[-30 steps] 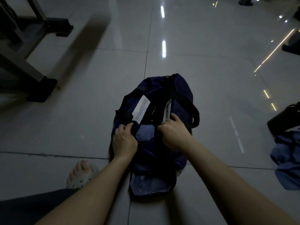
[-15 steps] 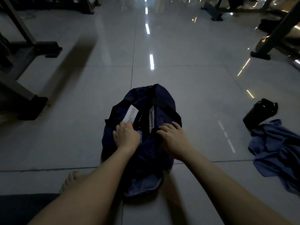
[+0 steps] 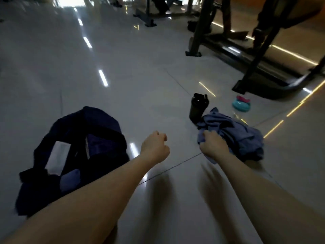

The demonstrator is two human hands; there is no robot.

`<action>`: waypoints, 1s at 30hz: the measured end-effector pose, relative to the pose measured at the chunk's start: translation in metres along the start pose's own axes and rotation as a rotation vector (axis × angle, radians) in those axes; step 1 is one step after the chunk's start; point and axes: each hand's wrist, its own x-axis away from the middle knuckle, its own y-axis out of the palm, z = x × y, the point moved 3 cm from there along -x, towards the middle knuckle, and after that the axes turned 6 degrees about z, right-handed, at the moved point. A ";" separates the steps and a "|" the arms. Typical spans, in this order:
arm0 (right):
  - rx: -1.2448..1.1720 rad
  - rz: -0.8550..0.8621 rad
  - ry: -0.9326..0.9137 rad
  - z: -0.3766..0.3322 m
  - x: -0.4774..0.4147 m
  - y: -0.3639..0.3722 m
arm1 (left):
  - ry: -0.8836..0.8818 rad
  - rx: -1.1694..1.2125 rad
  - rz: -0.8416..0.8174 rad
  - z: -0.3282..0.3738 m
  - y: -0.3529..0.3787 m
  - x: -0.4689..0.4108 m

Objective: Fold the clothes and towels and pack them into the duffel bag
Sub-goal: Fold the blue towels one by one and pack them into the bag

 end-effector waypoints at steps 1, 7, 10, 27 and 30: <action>0.011 0.008 0.048 0.023 -0.008 0.001 | 0.044 -0.006 -0.039 0.014 0.014 -0.012; 0.012 0.103 0.320 0.128 -0.051 0.012 | 0.261 -0.039 -0.247 0.092 0.103 -0.073; 0.028 0.131 0.410 0.170 -0.065 0.021 | 0.317 0.003 -0.337 0.121 0.147 -0.094; -0.562 0.733 0.276 0.164 -0.071 -0.179 | 0.394 0.257 -0.228 0.221 0.077 -0.142; -0.606 0.707 0.213 0.141 -0.063 -0.229 | 0.407 0.604 -0.324 0.274 0.023 -0.133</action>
